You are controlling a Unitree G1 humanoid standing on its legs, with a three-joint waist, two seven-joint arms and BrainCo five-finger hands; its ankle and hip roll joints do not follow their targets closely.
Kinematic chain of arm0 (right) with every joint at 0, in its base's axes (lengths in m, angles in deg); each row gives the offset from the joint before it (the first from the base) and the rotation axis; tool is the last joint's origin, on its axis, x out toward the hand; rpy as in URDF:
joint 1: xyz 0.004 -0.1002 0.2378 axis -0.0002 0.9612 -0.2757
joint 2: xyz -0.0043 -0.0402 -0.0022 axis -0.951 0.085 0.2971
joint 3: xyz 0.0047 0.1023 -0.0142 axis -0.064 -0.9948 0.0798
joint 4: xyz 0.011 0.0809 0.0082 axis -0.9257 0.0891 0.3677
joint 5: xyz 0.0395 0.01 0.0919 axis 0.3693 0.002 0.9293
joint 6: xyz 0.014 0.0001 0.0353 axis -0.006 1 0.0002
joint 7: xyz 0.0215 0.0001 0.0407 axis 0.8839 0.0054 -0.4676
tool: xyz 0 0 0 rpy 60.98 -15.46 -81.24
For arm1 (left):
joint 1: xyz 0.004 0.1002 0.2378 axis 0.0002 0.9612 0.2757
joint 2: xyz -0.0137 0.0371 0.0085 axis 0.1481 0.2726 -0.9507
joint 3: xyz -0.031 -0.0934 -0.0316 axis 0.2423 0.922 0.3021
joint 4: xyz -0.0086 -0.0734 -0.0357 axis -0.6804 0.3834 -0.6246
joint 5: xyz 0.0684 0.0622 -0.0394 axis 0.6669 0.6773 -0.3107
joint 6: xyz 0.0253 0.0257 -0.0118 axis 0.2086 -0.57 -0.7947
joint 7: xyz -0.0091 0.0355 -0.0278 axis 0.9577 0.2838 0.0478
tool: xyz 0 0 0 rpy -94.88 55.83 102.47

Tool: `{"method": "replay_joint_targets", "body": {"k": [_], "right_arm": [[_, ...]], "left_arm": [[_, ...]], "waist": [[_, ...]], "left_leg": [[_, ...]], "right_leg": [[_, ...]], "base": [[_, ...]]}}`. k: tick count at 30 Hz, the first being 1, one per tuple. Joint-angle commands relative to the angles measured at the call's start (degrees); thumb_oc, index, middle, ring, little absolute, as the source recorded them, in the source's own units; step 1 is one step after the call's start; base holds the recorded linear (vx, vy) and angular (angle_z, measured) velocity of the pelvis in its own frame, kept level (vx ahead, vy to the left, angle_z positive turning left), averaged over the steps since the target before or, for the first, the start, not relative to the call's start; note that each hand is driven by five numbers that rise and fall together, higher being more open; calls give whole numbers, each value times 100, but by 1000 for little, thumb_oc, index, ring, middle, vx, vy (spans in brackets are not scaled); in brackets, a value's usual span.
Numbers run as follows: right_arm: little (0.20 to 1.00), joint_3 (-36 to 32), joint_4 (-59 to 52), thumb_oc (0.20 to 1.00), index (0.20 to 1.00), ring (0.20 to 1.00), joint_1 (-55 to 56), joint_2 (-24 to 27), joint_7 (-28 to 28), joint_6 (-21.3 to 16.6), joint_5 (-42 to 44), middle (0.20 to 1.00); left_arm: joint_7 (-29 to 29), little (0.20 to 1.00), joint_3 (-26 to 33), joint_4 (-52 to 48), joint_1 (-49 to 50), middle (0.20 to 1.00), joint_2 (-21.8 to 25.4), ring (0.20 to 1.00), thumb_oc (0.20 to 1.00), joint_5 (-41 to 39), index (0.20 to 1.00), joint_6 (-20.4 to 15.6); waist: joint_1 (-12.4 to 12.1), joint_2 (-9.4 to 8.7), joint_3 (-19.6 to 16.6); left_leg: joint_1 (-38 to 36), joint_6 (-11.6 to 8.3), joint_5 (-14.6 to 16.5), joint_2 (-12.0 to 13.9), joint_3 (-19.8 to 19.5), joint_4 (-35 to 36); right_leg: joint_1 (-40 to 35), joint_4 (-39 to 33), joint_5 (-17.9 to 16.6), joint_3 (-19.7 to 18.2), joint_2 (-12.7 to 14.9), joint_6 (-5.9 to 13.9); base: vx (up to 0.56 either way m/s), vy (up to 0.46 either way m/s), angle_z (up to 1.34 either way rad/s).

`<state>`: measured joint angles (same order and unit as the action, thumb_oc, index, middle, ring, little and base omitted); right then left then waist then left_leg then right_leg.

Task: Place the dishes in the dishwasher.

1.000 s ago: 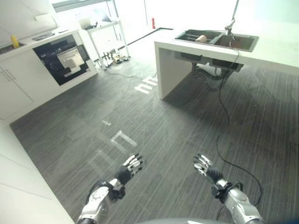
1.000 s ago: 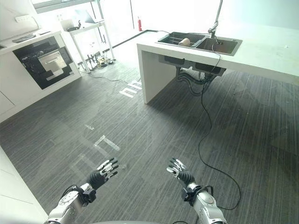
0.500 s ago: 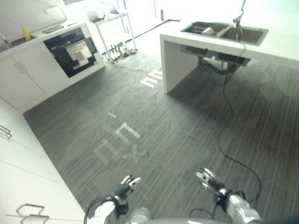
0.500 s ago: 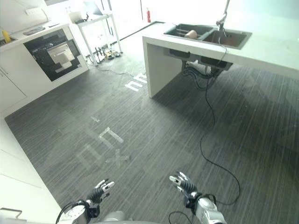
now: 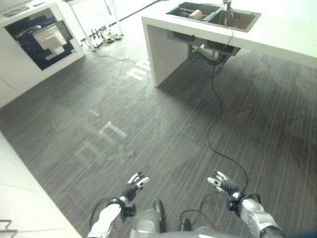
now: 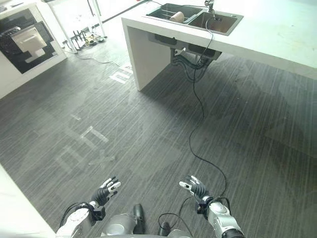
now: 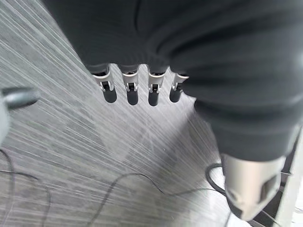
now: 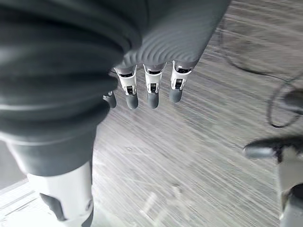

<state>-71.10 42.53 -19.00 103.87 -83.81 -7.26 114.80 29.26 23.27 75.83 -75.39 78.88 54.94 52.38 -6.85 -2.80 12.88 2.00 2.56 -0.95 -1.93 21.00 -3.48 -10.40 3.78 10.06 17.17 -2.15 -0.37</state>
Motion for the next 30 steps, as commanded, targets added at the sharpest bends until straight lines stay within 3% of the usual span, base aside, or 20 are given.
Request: {"method": "replay_joint_targets", "body": {"k": [1, 3, 4, 5, 6, 7, 8, 10, 12, 14, 15, 16, 21, 23, 26, 28, 30], "right_arm": [[1000, -239, -453, 1000, 1000, 1000, 182, 15, 191, -347, 379, 1000], [1000, -258, -496, 1000, 1000, 1000, 147, -22, 250, -380, 369, 1000], [1000, -244, -483, 1000, 1000, 1000, 118, -40, 231, -398, 323, 1000], [1000, -166, -461, 1000, 1000, 1000, 36, -75, 221, -459, 244, 1000], [1000, -141, -466, 1000, 1000, 1000, 18, -79, 229, -476, 241, 1000], [1000, -90, -560, 1000, 1000, 1000, -11, -44, 275, -475, 231, 1000], [1000, -92, -582, 1000, 1000, 1000, -6, -23, 272, -462, 232, 1000], [1000, -148, -661, 1000, 1000, 1000, 41, 107, 198, -394, 251, 1000], [1000, -191, -706, 1000, 1000, 1000, 78, 179, 158, -337, 240, 1000], [1000, -168, -636, 1000, 1000, 1000, 42, 101, 195, -390, 254, 1000], [1000, -150, -598, 1000, 1000, 1000, -15, -23, 302, -421, 295, 1000], [1000, -165, -591, 1000, 1000, 1000, -40, -82, 350, -413, 323, 1000], [1000, -262, -629, 1000, 1000, 1000, -21, -106, 297, -305, 417, 1000], [1000, -220, -665, 1000, 1000, 1000, 30, -111, 300, -270, 372, 1000], [1000, -179, -699, 1000, 1000, 1000, 30, -47, 276, -229, 335, 1000], [1000, -153, -675, 1000, 1000, 1000, -25, 19, 265, -148, 340, 1000], [1000, -113, -678, 1000, 1000, 1000, -95, 125, 143, -37, 250, 1000]], "left_arm": [[231, 1000, -245, -201, 29, 1000, 227, 1000, 1000, 512, 1000, -95], [245, 1000, -278, -214, 11, 1000, 297, 1000, 1000, 598, 1000, -87], [197, 1000, -291, -224, -10, 1000, 342, 1000, 1000, 560, 1000, -75], [118, 1000, -298, -199, -96, 1000, 428, 1000, 1000, 359, 1000, -76], [123, 1000, -285, -196, -121, 1000, 445, 1000, 1000, 307, 1000, -78], [133, 1000, -218, -281, -167, 1000, 495, 1000, 1000, 144, 1000, -29], [130, 1000, -206, -313, -160, 1000, 501, 1000, 1000, 135, 1000, -13], [41, 1000, -227, -395, -113, 1000, 453, 1000, 1000, 97, 1000, 5], [-43, 1000, -321, -377, -88, 1000, 354, 1000, 1000, 85, 1000, -33], [-4, 1000, -376, -315, -152, 1000, 331, 1000, 1000, 191, 1000, -58], [60, 1000, -412, -296, -245, 1000, 376, 1000, 1000, 289, 1000, -35], [96, 1000, -431, -306, -296, 1000, 411, 1000, 1000, 332, 1000, -1], [109, 1000, -527, -266, -390, 1000, 468, 1000, 1000, 462, 1000, 100], [83, 1000, -588, -159, -336, 1000, 398, 1000, 1000, 471, 1000, 23], [70, 1000, -597, -186, -211, 1000, 331, 1000, 1000, 464, 1000, 3], [10, 1000, -622, -144, -165, 1000, 243, 1000, 1000, 492, 1000, -13], [-40, 1000, -622, -102, -183, 1000, 138, 1000, 1000, 349, 1000, -9]], "waist": [[-243, 103, -480], [-244, 54, -491], [-217, 81, -474], [-141, 77, -395], [-131, 63, -369], [-143, 5, -284], [-156, 2, -268], [-188, 42, -222], [-130, 143, -207], [-5, 271, -203], [69, 342, -156], [99, 366, -116], [206, 288, -66], [260, 213, -122], [278, 175, -241], [290, 182, -356], [330, 204, -475]], "left_leg": [[35, -65, 64, 77, -124, 324], [-98, 138, 177, -162, -19, 449], [-201, 208, 235, -210, 56, 523], [-239, 231, 408, -232, 178, 422], [-209, 210, 447, -230, 192, 350], [-14, 67, 486, -228, 217, 30], [33, 12, 473, -207, 218, -41], [198, -229, 360, -48, 191, -290], [129, -328, 308, 108, 114, -311], [-273, -302, 342, 218, 71, -84], [-565, -252, 524, 275, 24, 55], [-690, -220, 652, 300, 12, 83], [-712, -78, 1242, 361, 83, -563], [-720, -41, 1537, 380, 34, -975], [-753, -94, 1733, 430, -8, -1301], [-720, -256, 1625, 539, -76, -1686], [-648, -506, 1288, 713, -206, -2373]], "right_leg": [[-37, 1941, -527, 442, 933, 1002], [206, 2548, -1174, 466, 1090, 1377], [440, 2824, -1377, 465, 1182, 1445], [705, 2624, -1343, 439, 1066, 1454], [672, 2398, -1310, 436, 1001, 1430], [448, 1359, -1118, 424, 827, 1246], [360, 1064, -1057, 434, 800, 1180], [78, -59, -821, 459, 783, 859], [137, -532, -999, 447, 949, 798], [647, -476, -1442, 391, 1296, 1001], [1083, -288, -1822, 357, 1640, 1170], [1271, -139, -1969, 395, 1826, 1243], [1417, 118, -1800, 500, 1998, 1224], [1442, 159, -1676, 417, 1945, 1169], [1373, 86, -1552, 375, 1807, 1065], [1237, -94, -1474, 362, 1606, 915], [1135, -248, -1347, 320, 1391, 688]], "base": [[171, 420, 10], [98, 351, -8], [90, 309, -25], [77, 189, -12], [148, 92, -2], [124, -13, 5], [151, -50, -13], [134, -60, -32], [181, -12, -30], [228, -65, -32], [291, -119, -11], [294, -94, 11], [303, -79, 25], [429, -98, 34], [398, -78, 19], [477, -105, 4], [408, -83, -6]]}}
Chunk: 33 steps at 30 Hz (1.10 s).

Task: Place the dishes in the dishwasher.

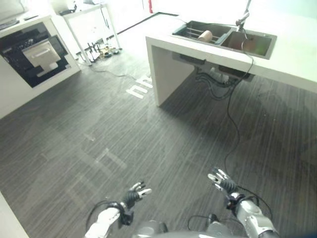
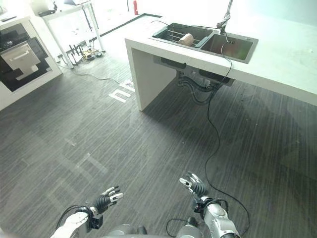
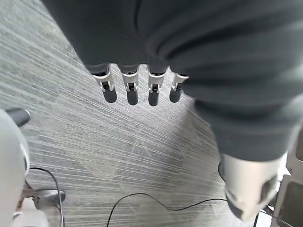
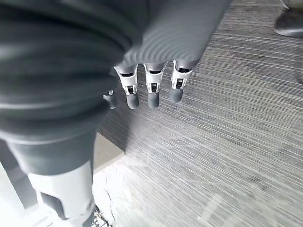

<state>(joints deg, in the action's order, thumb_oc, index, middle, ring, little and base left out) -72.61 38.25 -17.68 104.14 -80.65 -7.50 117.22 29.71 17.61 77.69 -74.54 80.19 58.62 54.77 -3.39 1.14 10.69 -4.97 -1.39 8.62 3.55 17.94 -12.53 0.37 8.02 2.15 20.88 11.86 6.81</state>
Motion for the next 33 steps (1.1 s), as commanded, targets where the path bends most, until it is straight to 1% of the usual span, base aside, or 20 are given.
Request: {"method": "replay_joint_targets", "body": {"k": [1, 3, 4, 5, 8, 9, 10, 11, 13, 15, 18, 20, 23, 26, 27, 28, 29, 30, 31, 33], "right_arm": [[1000, 35, -247, 1000, 1000, 1000, -242, 152, -247, 22, -72, 1000], [1000, 34, -232, 1000, 1000, 1000, -266, 260, -308, 96, -175, 1000], [1000, 19, -214, 1000, 1000, 1000, -282, 303, -306, 113, -175, 1000], [1000, -4, -168, 1000, 1000, 1000, -298, 331, -300, 116, -158, 1000], [1000, -39, -96, 1000, 1000, 1000, -318, 287, -320, 92, -221, 1000], [1000, -56, -122, 1000, 1000, 1000, -276, 254, -263, 64, -234, 1000], [1000, -65, -138, 1000, 1000, 1000, -255, 239, -230, 57, -229, 1000], [1000, -72, -156, 1000, 1000, 1000, -177, 200, -150, -16, -209, 1000], [1000, -65, -150, 1000, 1000, 1000, -107, 206, -134, -71, -184, 1000], [1000, -50, -117, 1000, 1000, 1000, -39, 243, -192, -125, -216, 1000], [1000, -9, -110, 1000, 1000, 1000, 52, 253, -167, -226, -214, 1000], [1000, 7, -27, 1000, 1000, 1000, 3, 212, -49, -263, -125, 1000], [1000, 20, 143, 1000, 1000, 1000, -76, 112, -7, -328, 17, 1000], [1000, -44, 236, 1000, 1000, 1000, -32, 24, 18, -380, 45, 1000], [1000, -49, 246, 1000, 1000, 1000, -29, 15, 31, -392, 56, 1000], [1000, -86, 292, 1000, 1000, 1000, -31, -28, 79, -427, 179, 1000], [1000, -89, 292, 1000, 1000, 1000, -32, -32, 82, -426, 189, 1000], [1000, -118, 271, 1000, 1000, 1000, -44, -65, 102, -430, 242, 1000], [1000, -122, 254, 1000, 1000, 1000, -44, -74, 93, -437, 209, 1000], [1000, -106, 233, 1000, 1000, 1000, -39, -86, 69, -403, 123, 1000]], "left_arm": [[-93, 1000, -44, -280, -253, 1000, -28, 1000, 1000, -55, 1000, -257], [-114, 1000, -18, -273, -228, 1000, -100, 1000, 1000, -32, 1000, -243], [-127, 1000, -23, -285, -247, 1000, -112, 1000, 1000, 6, 1000, -218], [-118, 1000, -34, -279, -284, 1000, -125, 1000, 1000, 43, 1000, -205], [-98, 1000, -100, -309, -386, 1000, -116, 1000, 1000, 12, 1000, -110], [-110, 1000, -176, -380, -383, 1000, -57, 1000, 1000, 1, 1000, -85], [-120, 1000, -211, -413, -376, 1000, -32, 1000, 1000, 7, 1000, -76], [-131, 1000, -283, -447, -325, 1000, -7, 1000, 1000, 70, 1000, -126], [-120, 1000, -298, -491, -240, 1000, 11, 1000, 1000, 121, 1000, -195], [-59, 1000, -224, -546, -118, 1000, 21, 1000, 1000, 123, 1000, -269], [66, 1000, -166, -557, -169, 1000, 49, 1000, 1000, 166, 1000, -215], [77, 1000, -222, -588, -231, 1000, 72, 1000, 1000, 244, 1000, -116], [87, 1000, -294, -594, -289, 1000, 117, 1000, 1000, 404, 1000, -53], [155, 1000, -294, -632, -357, 1000, 277, 1000, 1000, 475, 1000, 72], [158, 1000, -294, -624, -361, 1000, 285, 1000, 1000, 482, 1000, 77], [197, 1000, -296, -563, -415, 1000, 342, 1000, 1000, 493, 1000, 110], [204, 1000, -295, -557, -420, 1000, 347, 1000, 1000, 495, 1000, 110], [290, 1000, -265, -494, -464, 1000, 372, 1000, 1000, 533, 1000, 109], [314, 1000, -262, -458, -475, 1000, 380, 1000, 1000, 571, 1000, 83], [343, 1000, -244, -355, -492, 1000, 401, 1000, 1000, 622, 1000, 17]], "waist": [[-4, -170, -296], [8, -131, -330], [35, -203, -308], [50, -195, -282], [114, -121, -228], [138, -78, -199], [143, -74, -184], [97, -35, -135], [-6, 9, -77], [-105, 47, -51], [-95, 52, -38], [-134, 47, -65], [-265, 41, -122], [-321, 59, -195], [-324, 58, -201], [-305, 47, -216], [-305, 40, -214], [-311, 48, -224], [-314, 39, -222], [-319, 7, -199]], "left_leg": [[95, -198, 191, 186, 40, -1754], [324, -381, -179, 227, -111, -2452], [533, -338, -375, 224, -100, -2637], [660, -315, -368, 233, -132, -2540], [364, -215, -249, 181, 6, -1351], [245, -236, -337, 225, 72, -621], [200, -249, -366, 235, 80, -389], [158, -382, -662, 380, 19, 451], [255, -583, -1200, 688, -112, 946], [419, -771, -1547, 1032, -67, 1191], [363, -787, -1525, 1143, 450, 1354], [346, -690, -1424, 1039, 470, 1349], [329, -443, -1175, 713, 172, 1307], [260, -173, -965, 336, -107, 1359], [254, -149, -950, 305, -130, 1363], [184, 22, -827, 76, -244, 1394], [180, 38, -812, 53, -247, 1393], [173, 231, -813, -105, -195, 1438], [122, 307, -766, -198, -170, 1485], [-97, 417, -599, -434, -139, 1652]], "right_leg": [[34, -702, -487, -63, -81, -118], [-23, -790, -398, -79, -195, -285], [13, -825, -463, -58, -136, -372], [6, -839, -472, -77, -151, -390], [27, -799, -529, -54, -188, -285], [7, -802, -551, -30, -207, -222], [-6, -808, -563, -30, -203, -195], [-151, -887, -547, -30, -197, -115], [-402, -999, -451, -38, -207, -80], [-677, -1075, -254, 61, -170, -20], [-826, -945, -140, 452, -25, 63], [-823, -703, -10, 526, 44, 70], [-789, -277, 228, 416, 108, 68], [-746, 213, 558, 178, 70, 14], [-731, 270, 592, 153, 69, 11], [-612, 672, 634, -18, 27, 50], [-594, 717, 641, -33, 36, 59], [-422, 1029, 397, -49, 28, 126], [-338, 1230, 303, -48, 82, 189], [-98, 1778, 182, -22, 322, 369]], "base": [[243, -30, -20], [204, -23, -35], [157, 11, -39], [118, 68, -28], [170, 157, -14], [105, 167, -10], [111, 252, 5], [95, 230, 23], [87, 241, 22], [118, 280, 3], [48, 328, -15], [54, 375, -6], [83, 376, -25], [101, 340, 6], [111, 335, 31], [78, 236, 33], [48, 391, 27], [1, 315, 29], [68, 400, 23], [98, 308, 13]]}}
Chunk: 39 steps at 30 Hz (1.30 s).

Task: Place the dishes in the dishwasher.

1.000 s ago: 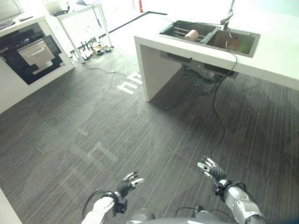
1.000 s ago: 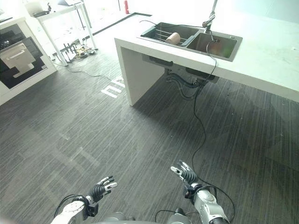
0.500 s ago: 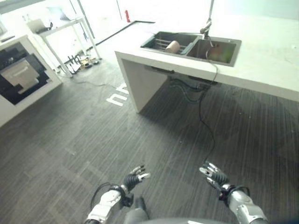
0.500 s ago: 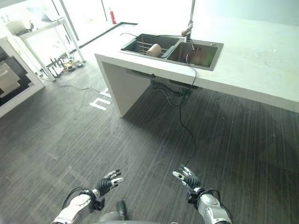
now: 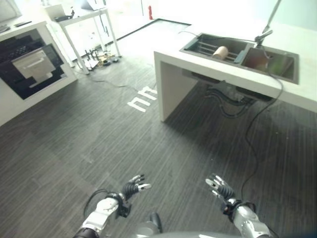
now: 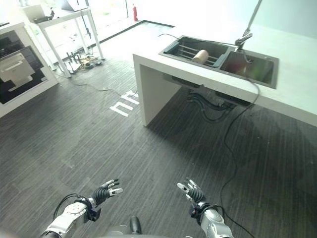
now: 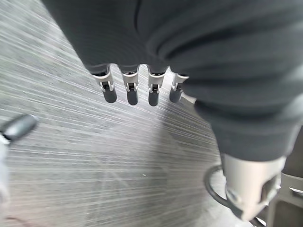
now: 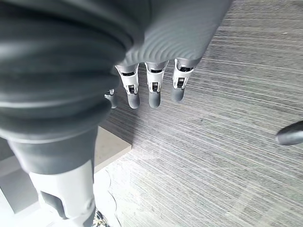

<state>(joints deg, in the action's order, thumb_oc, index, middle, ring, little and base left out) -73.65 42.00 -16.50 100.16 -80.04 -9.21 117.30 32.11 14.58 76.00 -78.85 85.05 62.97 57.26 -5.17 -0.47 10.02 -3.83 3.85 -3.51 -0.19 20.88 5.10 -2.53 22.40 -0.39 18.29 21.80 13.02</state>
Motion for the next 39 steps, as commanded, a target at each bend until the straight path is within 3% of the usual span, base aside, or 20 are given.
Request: {"method": "replay_joint_targets", "body": {"k": [1, 3, 4, 5, 6, 8, 9, 11, 16, 19, 23, 24, 25, 27, 29, 30, 33, 34, 37, 39], "right_arm": [[1000, 28, -134, 1000, 1000, 1000, -166, 304, 29, -218, 82, 1000], [1000, 49, -54, 1000, 1000, 1000, -199, 322, -26, -218, 49, 1000], [1000, 80, -20, 1000, 1000, 1000, -162, 321, -56, -297, 54, 1000], [1000, 70, -43, 1000, 1000, 1000, -104, 323, -84, -328, 49, 1000], [1000, 38, -132, 1000, 1000, 1000, -45, 364, -140, -314, 82, 1000], [1000, 39, -152, 1000, 1000, 1000, -48, 353, -131, -291, 79, 1000], [1000, 37, -173, 1000, 1000, 1000, -68, 294, -91, -245, 55, 1000], [1000, 37, -167, 1000, 1000, 1000, -82, 176, -12, -212, 42, 1000], [1000, 37, -198, 1000, 1000, 1000, -42, 135, -3, -166, 73, 1000], [1000, 110, -238, 1000, 1000, 1000, -47, 163, 23, -163, 92, 1000], [1000, 184, -274, 1000, 1000, 1000, -145, 275, 32, -59, 127, 1000], [1000, 215, -274, 1000, 1000, 1000, -199, 354, -30, -4, 102, 1000], [1000, 213, -299, 1000, 1000, 1000, -241, 457, -135, 113, 10, 1000], [1000, 234, -330, 1000, 1000, 1000, -294, 590, -251, 247, -120, 1000], [1000, 216, -343, 1000, 1000, 1000, -302, 683, -297, 321, -195, 1000], [1000, 177, -357, 1000, 1000, 1000, -271, 729, -316, 337, -236, 1000], [1000, 156, -279, 1000, 1000, 1000, -280, 734, -387, 297, -318, 1000], [1000, 165, -231, 1000, 1000, 1000, -276, 683, -381, 247, -383, 1000], [1000, 249, -177, 1000, 1000, 1000, -282, 669, -308, 146, -288, 1000], [1000, 273, -196, 1000, 1000, 1000, -240, 677, -260, 64, -216, 1000]], "left_arm": [[102, 1000, 74, -108, -83, 1000, -85, 1000, 1000, 185, 1000, -278], [31, 1000, 100, -6, -125, 1000, -108, 1000, 1000, 63, 1000, -322], [-10, 1000, 110, 3, -156, 1000, -109, 1000, 1000, -86, 1000, -309], [-14, 1000, 111, -42, -136, 1000, -119, 1000, 1000, -127, 1000, -270], [6, 1000, 74, -136, -45, 1000, -134, 1000, 1000, -49, 1000, -238], [14, 1000, 55, -130, -36, 1000, -133, 1000, 1000, -24, 1000, -242], [35, 1000, 9, -71, -51, 1000, -161, 1000, 1000, 58, 1000, -271], [63, 1000, -37, 1, -61, 1000, -212, 1000, 1000, 146, 1000, -307], [31, 1000, 27, 43, 44, 1000, -194, 1000, 1000, 262, 1000, -273], [40, 1000, 69, 112, 96, 1000, -248, 1000, 1000, 173, 1000, -297], [-35, 1000, 93, 198, 170, 1000, -383, 1000, 1000, 219, 1000, -259], [-56, 1000, 121, 266, 143, 1000, -463, 1000, 1000, 75, 1000, -254], [-103, 1000, 162, 323, 122, 1000, -586, 1000, 1000, -32, 1000, -257], [-155, 1000, 177, 373, 164, 1000, -682, 1000, 1000, -137, 1000, -329], [-197, 1000, 212, 363, 176, 1000, -734, 1000, 1000, -148, 1000, -322], [-225, 1000, 244, 312, 139, 1000, -736, 1000, 1000, -174, 1000, -259], [-278, 1000, 263, 249, 118, 1000, -736, 1000, 1000, -239, 1000, -236], [-374, 1000, 203, 184, 187, 1000, -687, 1000, 1000, -287, 1000, -287], [-370, 1000, 206, 70, 348, 1000, -641, 1000, 1000, -250, 1000, -351], [-256, 1000, 241, -7, 422, 1000, -593, 1000, 1000, -130, 1000, -378]], "waist": [[-155, 173, -119], [-120, 164, -94], [-17, 109, -22], [37, 56, 12], [101, 15, 55], [116, 28, 42], [152, 9, 45], [175, 12, 60], [127, 40, 33], [135, 17, -31], [167, -8, -166], [193, 17, -221], [242, 60, -298], [266, 100, -341], [272, 89, -306], [295, 7, -237], [284, 28, -139], [185, 98, -59], [-31, 178, -21], [-114, 237, 28]], "left_leg": [[-270, -65, 658, -123, -397, -63], [-346, -55, 736, -191, -341, -32], [-336, -66, 752, -217, -294, -106], [-371, -98, 801, -245, -349, -165], [-509, -144, 875, -278, -441, -120], [-586, -157, 969, -274, -497, -79], [-633, -136, 1051, -262, -499, -80], [-717, -78, 1217, -223, -482, -161], [-711, -21, 1512, -131, -313, -682], [-685, -37, 1647, -68, -293, -998], [-535, -202, 1934, 110, -243, -1791], [-455, -344, 1846, 184, -296, -2187], [-339, -594, 1475, 301, -361, -2803], [-73, -831, 1038, 360, -483, -3752], [337, -957, 749, 474, -596, -4588], [801, -871, 565, 522, -631, -4786], [814, -769, 585, 576, -634, -3875], [673, -901, 155, 693, -872, -2251], [791, -1107, -415, 975, -1335, -1238], [815, -1211, -675, 1202, -1233, -832]], "right_leg": [[320, 505, 320, 313, -579, -213], [481, 467, 225, 353, -663, -168], [557, 16, -38, 345, -972, -227], [541, -405, -177, 313, -1073, -225], [708, -1143, -595, 288, -929, -148], [740, -1241, -629, 199, -885, -48], [866, -1442, -920, 119, -676, 33], [946, -1536, -1121, 52, -448, 97], [770, -1631, -813, 389, -374, -5], [686, -1711, -680, 423, -495, -73], [582, -1759, -469, 415, -724, -316], [519, -1806, -345, 374, -897, -466], [449, -1876, -158, 334, -1100, -701], [372, -1894, 97, 287, -1247, -952], [296, -1937, 172, 222, -1316, -1094], [297, -1977, 91, 193, -1266, -1166], [192, -2035, 70, 47, -1365, -1116], [-69, -2213, 75, -144, -1475, -982], [-246, -2344, 125, -274, -1488, -885], [-373, -2311, 237, -154, -1458, -858]], "base": [[34, 247, 0], [22, 131, -20], [58, 27, -26], [188, -38, -6], [300, -33, 13], [223, -31, 13], [243, -79, 2], [300, -90, 4], [286, -75, 14], [307, -82, 2], [343, -81, -34], [510, -86, -36], [491, -72, -31], [304, -23, -54], [154, -21, -85], [103, 12, -58], [208, 197, -9], [315, 357, -36], [226, 277, -53], [180, 280, -54]]}}
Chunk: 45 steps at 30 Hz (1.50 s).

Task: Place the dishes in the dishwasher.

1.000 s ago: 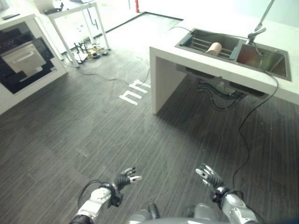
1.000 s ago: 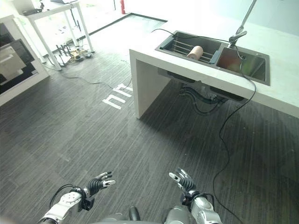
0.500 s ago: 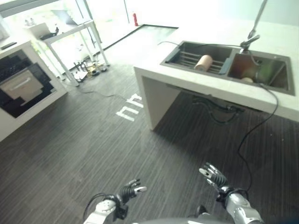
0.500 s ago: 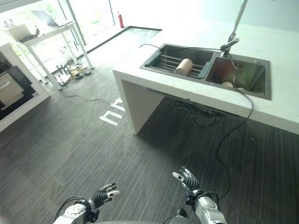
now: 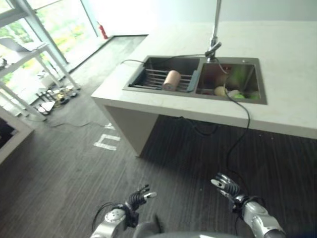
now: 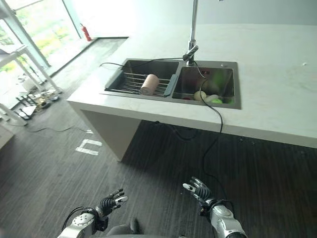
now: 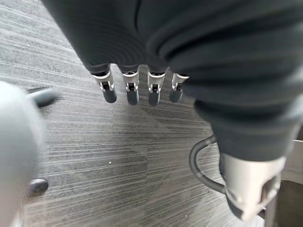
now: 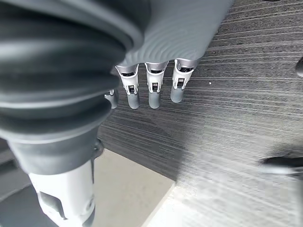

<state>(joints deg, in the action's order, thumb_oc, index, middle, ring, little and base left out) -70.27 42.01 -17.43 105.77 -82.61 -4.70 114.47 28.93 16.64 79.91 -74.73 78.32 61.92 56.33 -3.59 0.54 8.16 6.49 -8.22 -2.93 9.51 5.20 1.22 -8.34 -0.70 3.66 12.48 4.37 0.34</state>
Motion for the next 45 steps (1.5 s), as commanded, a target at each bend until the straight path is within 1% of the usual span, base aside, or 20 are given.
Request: {"method": "replay_joint_targets", "body": {"k": [1, 2, 3, 4, 5, 10, 13, 16, 18, 21, 23, 24, 26, 28, 31, 34, 36, 38, 41, 45], "right_arm": [[1000, -81, -244, 1000, 1000, 1000, -97, 113, 13, -418, 73, 1000], [1000, -88, -255, 1000, 1000, 1000, -68, 117, 25, -453, 89, 1000], [1000, -98, -124, 1000, 1000, 1000, -71, 30, 166, -478, 214, 1000], [1000, -101, -109, 1000, 1000, 1000, -74, 21, 157, -477, 220, 1000], [1000, -154, 4, 1000, 1000, 1000, -46, -72, 166, -533, 235, 1000], [1000, -208, 218, 1000, 1000, 1000, -10, -195, 239, -688, 314, 1000], [1000, -276, 279, 1000, 1000, 1000, 7, -217, 249, -792, 381, 1000], [1000, -297, 169, 1000, 1000, 1000, 68, -249, 288, -733, 327, 1000], [1000, -290, 232, 1000, 1000, 1000, 47, -259, 237, -728, 271, 1000], [1000, -296, 358, 1000, 1000, 1000, 15, -226, 153, -805, 238, 1000], [1000, -329, 324, 1000, 1000, 1000, 46, -191, 156, -798, 255, 1000], [1000, -358, 388, 1000, 1000, 1000, 32, -233, 167, -807, 208, 1000], [1000, -324, 460, 1000, 1000, 1000, -14, -280, 274, -699, 221, 1000], [1000, -367, 640, 1000, 1000, 1000, -71, -303, 280, -628, 156, 1000], [1000, -346, 1036, 1000, 1000, 1000, -115, -325, 317, -567, 178, 1000], [1000, -297, 1383, 1000, 1000, 1000, -143, -295, 248, -484, -13, 1000], [1000, -263, 1517, 1000, 1000, 1000, -156, -159, 276, -415, -332, 1000], [1000, -360, 1851, 1000, 1000, 1000, -222, -30, 324, -447, -314, 1000], [1000, -542, 2066, 1000, 1000, 1000, -136, 5, 295, -635, -322, 1000], [1000, -699, 2259, 1000, 1000, 1000, -72, -99, 446, -711, -77, 1000]], "left_arm": [[136, 1000, 61, -423, -6, 1000, 99, 1000, 1000, 42, 1000, -274], [214, 1000, 65, -440, -45, 1000, 129, 1000, 1000, 106, 1000, -258], [246, 1000, 6, -443, -158, 1000, 164, 1000, 1000, 313, 1000, -168], [246, 1000, -3, -447, -166, 1000, 168, 1000, 1000, 322, 1000, -166], [298, 1000, -65, -536, -292, 1000, 257, 1000, 1000, 254, 1000, -51], [357, 1000, -81, -507, -423, 1000, 391, 1000, 1000, 315, 1000, 27], [475, 1000, -109, -505, -452, 1000, 493, 1000, 1000, 401, 1000, 28], [397, 1000, -132, -391, -473, 1000, 522, 1000, 1000, 358, 1000, -49], [322, 1000, -111, -354, -464, 1000, 523, 1000, 1000, 314, 1000, -62], [308, 1000, -39, -363, -491, 1000, 536, 1000, 1000, 129, 1000, -63], [327, 1000, -2, -414, -542, 1000, 547, 1000, 1000, 157, 1000, -6], [273, 1000, -27, -369, -564, 1000, 531, 1000, 1000, 189, 1000, -28], [256, 1000, -28, -311, -546, 1000, 543, 1000, 1000, 205, 1000, -49], [255, 1000, -3, -212, -527, 1000, 489, 1000, 1000, 284, 1000, -89], [178, 1000, -22, -91, -488, 1000, 400, 1000, 1000, 319, 1000, -93], [-46, 1000, -2, 48, -401, 1000, 240, 1000, 1000, 294, 1000, -134], [-244, 1000, 108, 60, -285, 1000, 115, 1000, 1000, 115, 1000, -141], [-319, 1000, 222, 166, -218, 1000, 26, 1000, 1000, -51, 1000, -82], [-395, 1000, 274, 461, -176, 1000, -41, 1000, 1000, 93, 1000, -104], [-481, 1000, 340, 1185, -308, 1000, -221, 1000, 1000, 158, 1000, -6]], "waist": [[-265, 153, 225], [-245, 150, 217], [-246, 109, 193], [-249, 108, 190], [-236, 118, 121], [-224, 101, 62], [-205, 41, 65], [-157, 7, 43], [-161, 40, 67], [-161, -10, 161], [-125, -53, 203], [-70, -72, 237], [-88, -63, 251], [-119, -89, 226], [-155, -75, 133], [-173, -162, 103], [-263, -174, 183], [-360, -65, 209], [-400, 77, 232], [-318, 81, 203]], "left_leg": [[-202, -17, -773, 303, 488, -402], [-261, 10, -647, 335, 724, -294], [-378, 159, -290, 151, 903, -301], [-379, 173, -268, 134, 904, -312], [-482, 401, 5, -105, 970, -369], [-566, 689, 287, -466, 847, -472], [-643, 936, 546, -777, 768, -544], [-845, 1201, 691, -1060, 862, -356], [-1002, 1254, 757, -1107, 978, -254], [-1337, 1113, 899, -1160, 1061, -80], [-1434, 1005, 919, -1090, 1110, -27], [-1574, 1003, 988, -1031, 1137, 52], [-1641, 1040, 1119, -932, 1160, -51], [-1603, 1033, 1076, -844, 1253, -174], [-1595, 947, 1230, -666, 1288, -506], [-1312, 809, 1521, -514, 1254, -1573], [-562, 550, 902, -299, 927, -2655], [-433, 473, 623, -208, 623, -1951], [-175, 136, -326, 216, 548, -1118], [-524, 182, -48, 260, 976, -515]], "right_leg": [[174, 72, -101, 532, 305, 416], [148, 158, -44, 680, 351, 432], [115, 580, 165, 767, 436, 458], [119, 627, 191, 762, 439, 456], [122, 996, 455, 747, 416, 415], [282, 1669, 580, 513, 364, 474], [478, 2283, 428, 274, 322, 642], [840, 3229, -127, 287, 321, 962], [1245, 3623, -431, 479, 612, 1064], [1324, 2784, -448, 744, 993, 1131], [1294, 1918, -776, 821, 1202, 1167], [1437, 1536, -1344, 760, 1474, 1294], [1512, 1573, -1277, 665, 1622, 1303], [1353, 1321, -1198, 825, 1564, 1178], [1085, 1087, -690, 862, 1275, 1096], [877, 887, -368, 802, 950, 814], [718, 694, -282, 666, 727, 485], [580, 530, -214, 510, 601, 495], [344, 324, -130, 583, 501, 541], [320, 448, -77, 916, 669, 623]], "base": [[119, 269, -46], [190, 492, -33], [163, 425, -19], [254, 621, -23], [165, 376, -45], [103, 264, -10], [71, 277, 10], [62, 278, -1], [75, 143, -21], [145, -12, -52], [107, -170, -24], [122, -142, -6], [215, -228, 13], [198, -303, 8], [247, -256, 1], [217, -226, -14], [129, -94, -48], [113, 119, -86], [58, 121, -53], [3, 150, 1]]}}
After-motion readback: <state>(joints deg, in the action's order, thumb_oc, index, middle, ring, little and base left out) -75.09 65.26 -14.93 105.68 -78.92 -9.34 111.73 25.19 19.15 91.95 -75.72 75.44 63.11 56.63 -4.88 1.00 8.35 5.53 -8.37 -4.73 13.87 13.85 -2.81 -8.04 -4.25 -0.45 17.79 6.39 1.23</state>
